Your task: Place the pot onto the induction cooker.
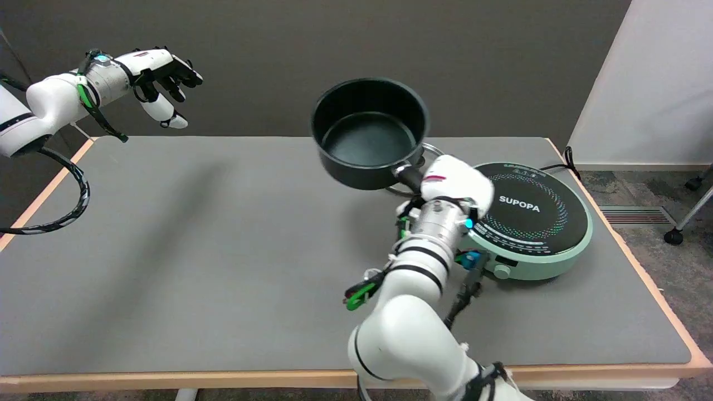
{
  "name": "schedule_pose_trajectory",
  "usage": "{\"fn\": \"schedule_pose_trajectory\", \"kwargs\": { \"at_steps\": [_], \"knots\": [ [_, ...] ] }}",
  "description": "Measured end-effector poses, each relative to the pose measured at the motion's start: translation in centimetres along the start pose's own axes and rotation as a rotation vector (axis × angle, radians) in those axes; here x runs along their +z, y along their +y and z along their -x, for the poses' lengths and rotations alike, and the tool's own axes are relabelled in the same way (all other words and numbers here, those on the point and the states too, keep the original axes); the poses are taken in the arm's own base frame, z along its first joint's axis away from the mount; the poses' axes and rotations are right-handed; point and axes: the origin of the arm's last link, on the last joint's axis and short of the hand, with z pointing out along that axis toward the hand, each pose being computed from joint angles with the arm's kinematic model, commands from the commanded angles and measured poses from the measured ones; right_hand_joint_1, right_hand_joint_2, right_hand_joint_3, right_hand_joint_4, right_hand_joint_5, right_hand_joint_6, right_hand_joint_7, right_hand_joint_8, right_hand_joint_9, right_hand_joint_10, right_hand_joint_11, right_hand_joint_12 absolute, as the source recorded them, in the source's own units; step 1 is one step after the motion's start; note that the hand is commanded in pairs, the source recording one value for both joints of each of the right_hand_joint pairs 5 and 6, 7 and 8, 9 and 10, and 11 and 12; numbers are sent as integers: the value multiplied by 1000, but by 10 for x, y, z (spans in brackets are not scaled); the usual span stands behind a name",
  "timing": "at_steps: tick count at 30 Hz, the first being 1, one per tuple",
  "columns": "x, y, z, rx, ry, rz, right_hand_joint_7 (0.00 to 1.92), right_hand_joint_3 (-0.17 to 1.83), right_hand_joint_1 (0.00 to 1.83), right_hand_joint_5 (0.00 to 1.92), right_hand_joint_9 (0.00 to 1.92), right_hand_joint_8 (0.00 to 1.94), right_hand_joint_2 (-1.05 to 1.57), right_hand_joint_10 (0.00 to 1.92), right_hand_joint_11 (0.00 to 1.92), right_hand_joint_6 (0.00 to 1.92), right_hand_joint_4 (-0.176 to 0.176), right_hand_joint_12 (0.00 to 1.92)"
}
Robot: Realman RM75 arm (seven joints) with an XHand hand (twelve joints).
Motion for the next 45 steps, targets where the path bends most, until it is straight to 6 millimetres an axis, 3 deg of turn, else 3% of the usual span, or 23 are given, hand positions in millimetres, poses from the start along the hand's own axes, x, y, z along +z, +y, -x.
{"fn": "schedule_pose_trajectory", "kwargs": {
  "at_steps": [11,17,26,34,39,45],
  "knots": [
    [-2,38,-19,-58,142,64,1843,869,1096,1843,1843,1843,1175,1843,1843,1843,-70,1843],
    [16,51,-19,-56,145,62,1844,862,1094,1844,1844,1844,1182,1844,1844,1844,-70,1844],
    [73,61,-20,-39,82,-4,1847,855,1093,1847,1847,1847,1186,1847,1847,1847,-70,1847],
    [138,81,-32,-7,-18,-60,1837,869,1108,1837,1837,1837,1143,1837,1837,1837,-71,1837],
    [177,106,-56,12,-29,-96,1837,866,1105,1837,1837,1837,1148,1837,1837,1837,-72,1837],
    [208,142,-91,24,20,-137,1841,856,1102,1841,1841,1841,1160,1841,1841,1841,-71,1841]
  ]
}}
